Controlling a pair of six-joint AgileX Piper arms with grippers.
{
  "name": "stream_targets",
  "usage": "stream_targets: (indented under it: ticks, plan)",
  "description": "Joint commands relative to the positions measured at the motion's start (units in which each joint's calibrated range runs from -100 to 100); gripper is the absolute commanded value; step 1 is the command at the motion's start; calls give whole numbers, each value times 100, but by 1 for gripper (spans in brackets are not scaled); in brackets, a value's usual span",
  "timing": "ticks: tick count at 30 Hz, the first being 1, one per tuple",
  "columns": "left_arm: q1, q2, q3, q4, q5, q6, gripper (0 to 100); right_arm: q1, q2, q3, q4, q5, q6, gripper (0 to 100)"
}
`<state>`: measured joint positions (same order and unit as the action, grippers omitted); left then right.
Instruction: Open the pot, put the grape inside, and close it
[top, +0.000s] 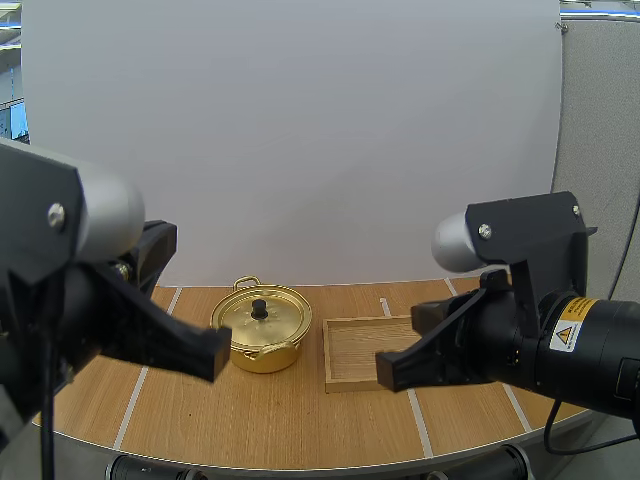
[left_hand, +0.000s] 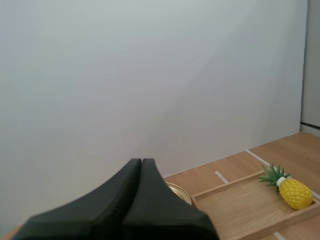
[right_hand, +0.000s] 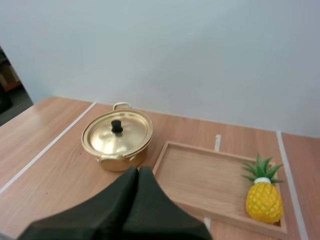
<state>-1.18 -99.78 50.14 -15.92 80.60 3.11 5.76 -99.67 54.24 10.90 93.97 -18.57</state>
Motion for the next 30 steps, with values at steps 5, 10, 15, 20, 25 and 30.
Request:
stream_targets:
  ticks: [5, 10, 15, 20, 25, 30]
  plan:
    - [-10, -22, 1420, 77, -2834, -153, 0, -29, -33, 877, -556, -2683, 72, 0]
    - [-10, -22, 2299, 497, -4298, -153, 0, -29, -33, 1740, -872, -4425, 29, 0]
    - [-10, -22, 3270, 553, -5363, -153, 0, -29, -33, 2515, -872, -6006, 29, 0]
    - [-10, -22, 4071, 553, -6536, -153, 0, -29, -33, 3184, -872, -7154, 29, 0]
    - [-10, -22, 4543, 553, -6898, -153, 0, -29, -33, 3745, -872, -7543, 29, 0]
    - [-10, -22, 4986, 553, -7292, -153, 0, -130, -33, 4196, -872, -7543, 29, 0]
